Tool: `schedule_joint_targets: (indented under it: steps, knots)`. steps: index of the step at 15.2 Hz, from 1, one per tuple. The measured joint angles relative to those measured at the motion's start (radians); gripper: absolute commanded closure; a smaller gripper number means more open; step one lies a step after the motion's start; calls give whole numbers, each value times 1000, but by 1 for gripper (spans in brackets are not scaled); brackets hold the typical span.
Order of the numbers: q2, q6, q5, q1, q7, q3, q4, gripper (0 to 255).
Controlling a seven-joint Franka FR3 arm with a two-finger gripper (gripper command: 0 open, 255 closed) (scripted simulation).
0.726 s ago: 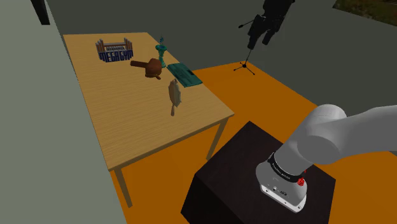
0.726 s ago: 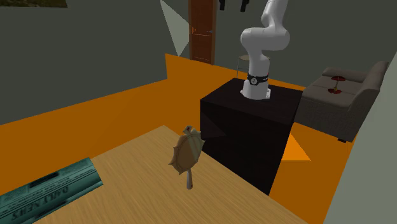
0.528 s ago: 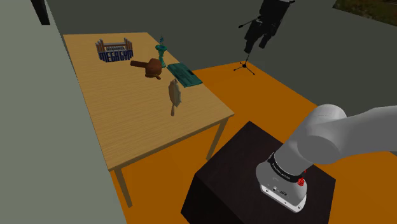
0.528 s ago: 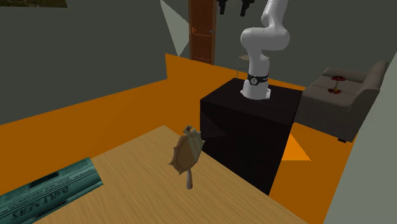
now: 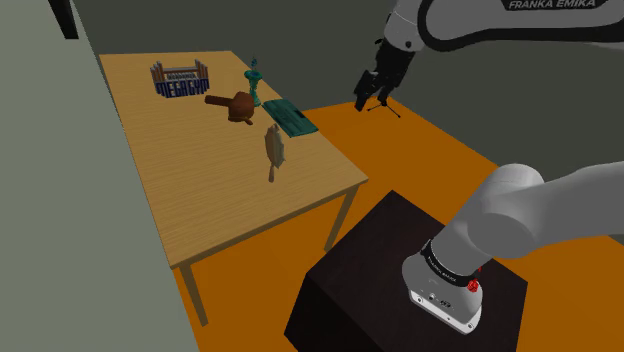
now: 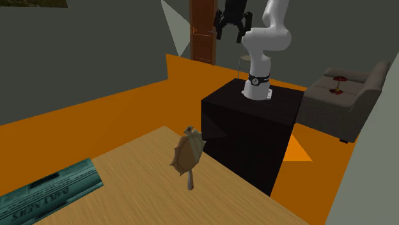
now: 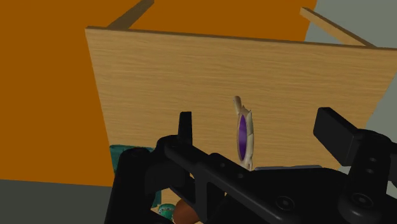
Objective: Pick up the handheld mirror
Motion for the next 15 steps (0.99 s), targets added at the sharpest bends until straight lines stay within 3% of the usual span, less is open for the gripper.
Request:
schedule_joint_targets:
  steps: [6, 15]
  knots:
    - [141, 315, -13, 4, 50, 11, -109, 0]
    - [490, 785, -92, -30, 155, 44, -130, 0]
